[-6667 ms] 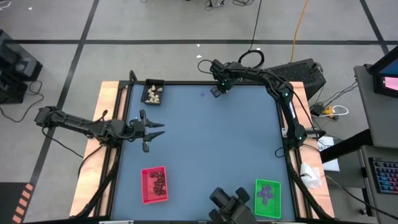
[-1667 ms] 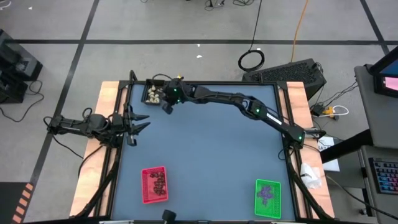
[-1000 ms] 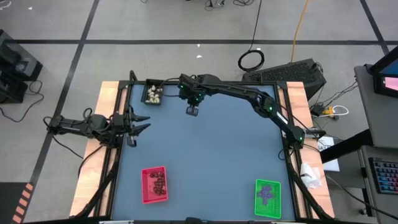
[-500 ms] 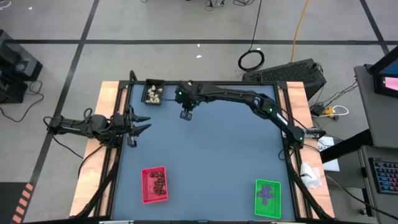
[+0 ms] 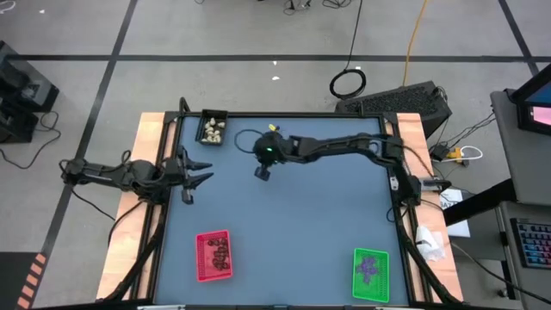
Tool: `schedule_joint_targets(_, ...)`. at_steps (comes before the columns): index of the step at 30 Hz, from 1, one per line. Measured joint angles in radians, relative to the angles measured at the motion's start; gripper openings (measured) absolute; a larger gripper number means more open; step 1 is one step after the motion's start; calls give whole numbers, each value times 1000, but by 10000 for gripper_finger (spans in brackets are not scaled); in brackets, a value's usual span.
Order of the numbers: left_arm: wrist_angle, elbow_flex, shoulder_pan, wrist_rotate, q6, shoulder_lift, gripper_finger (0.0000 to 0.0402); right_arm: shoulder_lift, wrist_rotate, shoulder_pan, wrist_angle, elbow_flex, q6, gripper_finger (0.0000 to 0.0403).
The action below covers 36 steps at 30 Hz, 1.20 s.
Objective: Sort Halloween decoration
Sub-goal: Put the violet spider toy into the green bin
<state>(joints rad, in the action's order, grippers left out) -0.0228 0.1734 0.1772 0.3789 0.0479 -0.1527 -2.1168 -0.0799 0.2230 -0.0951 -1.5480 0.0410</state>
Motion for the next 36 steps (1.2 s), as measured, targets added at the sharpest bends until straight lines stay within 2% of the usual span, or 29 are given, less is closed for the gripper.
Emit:
schedule_joint_targets(4, -78, 0, 0, 27, -10, -88, 109, 125, -3, -18, 159, 200, 28, 0)
schedule_joint_targets(9, -129, 44, -9, 30, -13, -228, 51, 254, -31, -38, 329, 430, 57, 0)
schedule_joint_targets(12, -129, 91, -42, 45, -13, -320, 13, 331, -30, -50, 431, 561, 80, 0)
schedule_joint_targets(15, -126, 143, -97, 44, -13, -410, 4, 389, -31, -60, 518, 682, 82, 0)
schedule_joint_targets(26, -65, 397, -324, -227, -8, -801, 0, 562, -29, -108, 699, 962, 63, 0)
schedule_joint_targets(31, 29, 568, -413, -323, 35, -1037, 0, 652, -25, -131, 724, 1063, 54, 0)
schedule_joint_targets(36, 112, 750, -488, -378, 97, -1281, 0, 764, -29, -134, 719, 1134, 55, 0)
